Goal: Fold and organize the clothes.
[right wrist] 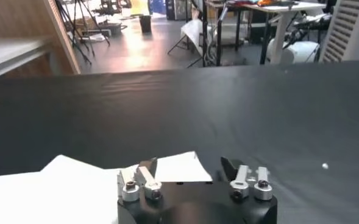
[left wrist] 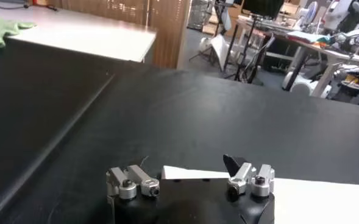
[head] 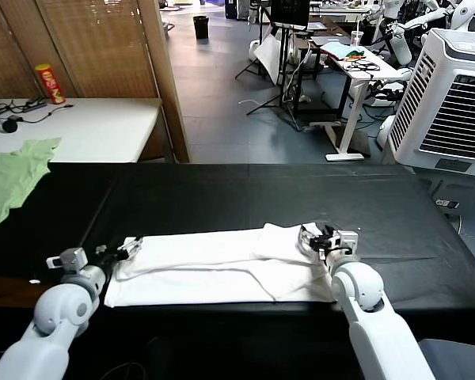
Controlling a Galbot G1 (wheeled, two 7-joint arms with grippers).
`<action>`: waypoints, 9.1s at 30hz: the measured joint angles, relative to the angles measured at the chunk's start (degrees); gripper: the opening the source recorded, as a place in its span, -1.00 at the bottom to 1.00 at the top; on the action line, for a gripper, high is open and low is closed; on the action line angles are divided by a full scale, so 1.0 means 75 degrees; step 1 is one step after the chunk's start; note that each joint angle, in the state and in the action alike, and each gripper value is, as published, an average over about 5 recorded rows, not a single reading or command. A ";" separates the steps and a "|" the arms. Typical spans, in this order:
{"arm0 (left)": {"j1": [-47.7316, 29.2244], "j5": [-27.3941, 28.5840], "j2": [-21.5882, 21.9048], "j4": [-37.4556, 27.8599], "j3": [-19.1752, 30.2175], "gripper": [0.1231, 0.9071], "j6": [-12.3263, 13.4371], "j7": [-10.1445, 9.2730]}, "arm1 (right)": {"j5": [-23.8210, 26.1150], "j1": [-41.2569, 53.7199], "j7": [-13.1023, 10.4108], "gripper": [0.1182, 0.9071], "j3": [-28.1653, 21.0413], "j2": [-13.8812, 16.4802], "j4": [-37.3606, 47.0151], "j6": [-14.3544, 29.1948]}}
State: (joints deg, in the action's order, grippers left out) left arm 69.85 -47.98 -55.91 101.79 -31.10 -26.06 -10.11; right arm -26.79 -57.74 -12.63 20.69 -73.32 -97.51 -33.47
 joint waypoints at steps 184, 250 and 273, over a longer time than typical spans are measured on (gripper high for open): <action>0.1145 0.1333 -0.1621 0.1383 0.0646 0.72 0.1145 0.0478 | 0.1846 -0.1338 0.0670 0.72 -0.0838 -0.0498 -0.2000 0.0947; 0.1611 0.3725 0.1071 0.3126 -0.0719 -0.90 0.0628 -0.0220 | 0.2076 -0.2155 0.0755 0.72 -0.0047 -0.0508 -0.2249 0.1201; 0.0430 0.3481 -0.0918 0.2538 0.2253 0.69 0.1929 0.0938 | 0.0259 -0.2095 0.1250 0.72 -0.0845 -0.0298 -0.2373 0.0193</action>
State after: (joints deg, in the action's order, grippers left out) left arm 73.07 -21.88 -62.80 120.83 -14.20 -11.59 -3.08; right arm -24.85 -73.46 -3.26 14.35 -75.56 -115.31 -32.02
